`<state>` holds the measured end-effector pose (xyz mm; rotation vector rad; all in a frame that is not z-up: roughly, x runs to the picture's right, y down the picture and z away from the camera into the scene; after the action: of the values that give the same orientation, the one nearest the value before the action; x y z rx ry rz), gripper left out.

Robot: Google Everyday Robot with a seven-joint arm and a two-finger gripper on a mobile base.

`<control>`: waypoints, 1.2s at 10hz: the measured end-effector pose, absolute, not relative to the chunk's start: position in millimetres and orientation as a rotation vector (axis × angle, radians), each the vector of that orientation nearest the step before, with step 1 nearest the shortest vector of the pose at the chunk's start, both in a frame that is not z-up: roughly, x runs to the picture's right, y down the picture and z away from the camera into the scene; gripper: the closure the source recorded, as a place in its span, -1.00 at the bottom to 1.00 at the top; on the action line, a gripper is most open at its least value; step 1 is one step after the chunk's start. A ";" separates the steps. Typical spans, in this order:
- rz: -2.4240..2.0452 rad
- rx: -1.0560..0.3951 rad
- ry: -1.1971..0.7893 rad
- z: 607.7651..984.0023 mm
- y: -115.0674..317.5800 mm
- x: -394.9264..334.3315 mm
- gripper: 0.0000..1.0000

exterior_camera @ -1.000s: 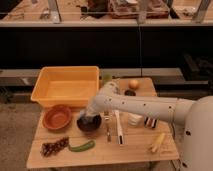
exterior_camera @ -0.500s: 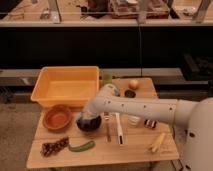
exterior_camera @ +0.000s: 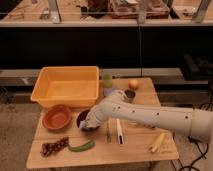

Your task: Wipe purple bowl with towel

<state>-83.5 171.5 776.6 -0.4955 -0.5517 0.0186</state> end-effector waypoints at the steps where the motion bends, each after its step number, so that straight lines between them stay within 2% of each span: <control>1: 0.017 -0.497 -0.541 778.8 171.6 -73.4 1.00; 6: 0.041 -0.495 -0.464 813.6 152.4 -58.5 1.00; 9: 0.077 -0.479 -0.446 832.1 133.5 -77.2 1.00; 12: 0.103 -0.466 -0.449 833.8 130.1 -104.9 1.00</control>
<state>-104.9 130.1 833.8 -0.4660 -0.4491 0.1026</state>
